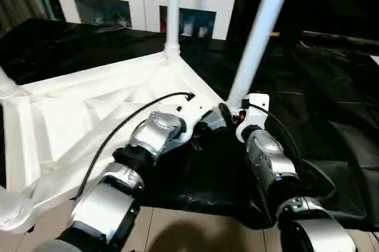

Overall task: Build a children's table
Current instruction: Rotate leg to tighten

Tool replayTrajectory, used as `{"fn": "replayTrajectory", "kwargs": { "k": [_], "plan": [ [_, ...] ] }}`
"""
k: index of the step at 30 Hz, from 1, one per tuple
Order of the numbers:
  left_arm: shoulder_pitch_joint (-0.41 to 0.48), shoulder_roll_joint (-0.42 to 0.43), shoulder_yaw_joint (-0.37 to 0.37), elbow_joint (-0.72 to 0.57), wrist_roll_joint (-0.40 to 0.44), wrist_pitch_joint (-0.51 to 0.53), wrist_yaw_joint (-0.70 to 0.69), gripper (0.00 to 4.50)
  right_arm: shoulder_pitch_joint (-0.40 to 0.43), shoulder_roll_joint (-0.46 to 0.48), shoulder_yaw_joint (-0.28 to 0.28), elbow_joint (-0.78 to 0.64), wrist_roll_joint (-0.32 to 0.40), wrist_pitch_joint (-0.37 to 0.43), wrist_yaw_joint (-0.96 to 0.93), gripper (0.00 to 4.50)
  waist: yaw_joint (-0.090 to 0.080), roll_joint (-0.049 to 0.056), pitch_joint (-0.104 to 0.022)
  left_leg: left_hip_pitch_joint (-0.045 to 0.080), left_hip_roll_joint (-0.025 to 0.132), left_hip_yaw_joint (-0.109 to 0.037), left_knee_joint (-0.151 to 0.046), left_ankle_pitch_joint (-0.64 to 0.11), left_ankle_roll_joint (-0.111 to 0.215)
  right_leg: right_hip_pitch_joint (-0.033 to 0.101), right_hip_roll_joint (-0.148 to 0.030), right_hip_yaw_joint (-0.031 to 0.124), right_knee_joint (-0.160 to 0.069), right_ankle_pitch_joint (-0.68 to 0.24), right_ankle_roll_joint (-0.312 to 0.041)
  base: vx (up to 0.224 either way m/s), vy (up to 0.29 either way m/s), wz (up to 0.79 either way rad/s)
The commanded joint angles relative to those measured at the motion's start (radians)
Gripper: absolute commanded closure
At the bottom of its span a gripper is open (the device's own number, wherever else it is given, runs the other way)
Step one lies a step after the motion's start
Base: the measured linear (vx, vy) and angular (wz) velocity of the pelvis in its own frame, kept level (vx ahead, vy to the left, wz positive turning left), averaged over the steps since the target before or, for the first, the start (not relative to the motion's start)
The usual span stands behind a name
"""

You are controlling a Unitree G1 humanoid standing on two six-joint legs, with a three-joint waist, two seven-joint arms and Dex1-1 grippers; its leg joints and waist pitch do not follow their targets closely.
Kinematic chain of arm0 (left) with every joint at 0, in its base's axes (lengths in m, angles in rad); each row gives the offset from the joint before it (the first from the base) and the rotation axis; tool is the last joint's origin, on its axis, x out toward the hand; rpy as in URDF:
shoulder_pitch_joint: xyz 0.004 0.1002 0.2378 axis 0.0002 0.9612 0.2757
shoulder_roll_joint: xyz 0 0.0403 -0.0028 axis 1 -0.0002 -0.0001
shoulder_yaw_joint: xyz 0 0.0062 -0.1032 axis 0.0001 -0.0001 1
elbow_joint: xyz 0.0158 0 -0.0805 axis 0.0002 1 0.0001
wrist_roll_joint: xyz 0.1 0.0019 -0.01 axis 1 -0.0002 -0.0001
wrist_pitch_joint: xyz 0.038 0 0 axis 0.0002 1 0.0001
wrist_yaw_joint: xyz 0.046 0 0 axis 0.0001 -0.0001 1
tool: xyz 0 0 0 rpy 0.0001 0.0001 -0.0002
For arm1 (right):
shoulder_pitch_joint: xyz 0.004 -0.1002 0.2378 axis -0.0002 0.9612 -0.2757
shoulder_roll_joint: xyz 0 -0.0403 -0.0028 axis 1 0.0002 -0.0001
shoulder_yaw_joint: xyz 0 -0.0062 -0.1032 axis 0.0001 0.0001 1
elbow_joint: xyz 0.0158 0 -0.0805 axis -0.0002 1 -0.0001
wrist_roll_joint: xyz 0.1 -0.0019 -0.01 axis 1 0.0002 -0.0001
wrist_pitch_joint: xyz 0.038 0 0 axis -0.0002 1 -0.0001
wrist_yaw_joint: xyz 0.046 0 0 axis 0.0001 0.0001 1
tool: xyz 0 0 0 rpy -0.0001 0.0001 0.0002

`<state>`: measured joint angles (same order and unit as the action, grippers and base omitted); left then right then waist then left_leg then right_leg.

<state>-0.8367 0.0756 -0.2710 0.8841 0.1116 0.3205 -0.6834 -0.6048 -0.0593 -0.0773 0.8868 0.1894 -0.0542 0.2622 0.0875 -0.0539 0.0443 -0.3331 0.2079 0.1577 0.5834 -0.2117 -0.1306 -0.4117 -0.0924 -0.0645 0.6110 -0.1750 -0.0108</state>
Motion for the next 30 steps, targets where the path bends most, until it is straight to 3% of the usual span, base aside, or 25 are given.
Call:
{"fn": "replayTrajectory", "kwargs": {
  "k": [1, 3, 4, 5, 6, 9, 12, 14, 20, 26, 28, 30],
  "plan": [
    [0.037, 0.012, 0.021, 0.016, -0.029, -0.038, -0.026, 4.50, 0.013, -0.043, 0.022, -0.023, -0.010, 0.008, 0.088, 0.66, 0.004, -0.009, -0.051, -0.023, 0.004, 0.013, -0.073, -0.136, 0.094, 0.059, -0.042, 0.035, -0.078, -0.252, -0.164, 0.000, 0.000, 0.00],
    [0.041, 0.021, 0.020, 0.012, -0.026, -0.044, -0.040, 4.50, 0.015, -0.064, 0.026, -0.029, -0.020, 0.008, 0.128, 0.49, 0.006, -0.014, -0.052, -0.025, 0.003, 0.014, -0.070, -0.116, 0.107, 0.062, -0.043, 0.035, -0.078, -0.246, -0.170, 0.000, 0.000, 0.00],
    [0.061, 0.047, 0.014, -0.024, -0.030, -0.058, -0.098, 4.50, 0.036, -0.130, 0.067, -0.084, -0.028, 0.044, 0.299, 0.35, 0.006, -0.016, -0.053, -0.026, 0.001, 0.014, -0.069, -0.103, 0.117, 0.065, -0.040, 0.033, -0.077, -0.238, -0.173, 0.000, 0.000, 0.00],
    [0.061, 0.047, 0.014, -0.024, -0.030, -0.058, -0.098, 4.50, 0.036, -0.130, 0.067, -0.084, -0.028, 0.044, 0.299, 0.35, 0.008, -0.017, -0.053, -0.029, 0.002, 0.013, -0.067, -0.097, 0.127, 0.069, -0.040, 0.033, -0.076, -0.224, -0.174, 0.000, 0.000, 0.00],
    [0.067, 0.055, 0.014, -0.038, -0.034, -0.054, -0.115, 4.50, 0.045, -0.154, 0.087, -0.106, -0.034, 0.055, 0.357, 0.26, 0.009, -0.015, -0.053, -0.025, 0.005, 0.015, -0.067, -0.081, 0.134, 0.063, -0.042, 0.035, -0.074, -0.203, -0.181, 0.000, 0.000, 0.00],
    [0.108, 0.107, -0.007, -0.130, -0.063, -0.045, -0.244, 4.50, 0.093, -0.272, 0.168, -0.210, -0.044, 0.056, 0.562, 0.07, 0.011, -0.018, -0.051, -0.027, 0.008, 0.014, -0.066, -0.099, 0.147, 0.067, -0.042, 0.033, -0.075, -0.205, -0.188, 0.000, 0.000, 0.00],
    [0.148, 0.161, -0.036, -0.223, -0.098, -0.054, -0.397, 4.50, 0.115, -0.332, 0.176, -0.269, -0.011, 0.066, 0.674, 0.07, 0.008, -0.020, -0.052, -0.028, 0.009, 0.015, -0.068, -0.102, 0.145, 0.064, -0.043, 0.034, -0.073, -0.223, -0.196, 0.000, 0.000, 0.00],
    [0.172, 0.192, -0.051, -0.275, -0.122, -0.063, -0.485, 4.50, 0.123, -0.353, 0.178, -0.292, -0.001, 0.072, 0.718, 0.07, 0.008, -0.019, -0.052, -0.021, 0.012, 0.015, -0.069, -0.106, 0.143, 0.058, -0.042, 0.034, -0.073, -0.225, -0.206, 0.000, 0.000, 0.00],
    [0.220, 0.242, -0.067, -0.390, -0.154, -0.031, -0.595, 4.50, 0.153, -0.387, 0.211, -0.352, 0.008, 0.111, 0.819, 0.07, 0.010, -0.017, -0.053, -0.020, 0.017, 0.020, -0.066, -0.068, 0.152, 0.058, -0.041, 0.036, -0.057, -0.123, -0.246, 0.000, 0.000, 0.00],
    [0.228, 0.248, -0.069, -0.409, -0.152, -0.020, -0.604, 4.50, 0.156, -0.376, 0.230, -0.350, 0.000, 0.116, 0.853, 0.07, 0.016, -0.017, -0.053, -0.019, 0.017, 0.024, -0.066, -0.077, 0.135, 0.057, -0.041, 0.036, -0.059, -0.141, -0.240, 0.000, 0.000, 0.00],
    [0.232, 0.249, -0.069, -0.418, -0.151, -0.015, -0.608, 4.50, 0.149, -0.366, 0.224, -0.342, 0.005, 0.123, 0.855, 0.34, 0.019, -0.017, -0.053, -0.020, 0.016, 0.024, -0.065, -0.079, 0.129, 0.058, -0.042, 0.037, -0.059, -0.148, -0.231, 0.000, 0.000, 0.00],
    [0.236, 0.251, -0.069, -0.428, -0.151, -0.009, -0.610, 4.50, 0.144, -0.361, 0.224, -0.341, 0.009, 0.128, 0.858, 0.34, 0.020, -0.017, -0.054, -0.020, 0.016, 0.024, -0.065, -0.073, 0.126, 0.058, -0.042, 0.037, -0.058, -0.146, -0.228, 0.000, 0.000, 0.00]
  ]
}}
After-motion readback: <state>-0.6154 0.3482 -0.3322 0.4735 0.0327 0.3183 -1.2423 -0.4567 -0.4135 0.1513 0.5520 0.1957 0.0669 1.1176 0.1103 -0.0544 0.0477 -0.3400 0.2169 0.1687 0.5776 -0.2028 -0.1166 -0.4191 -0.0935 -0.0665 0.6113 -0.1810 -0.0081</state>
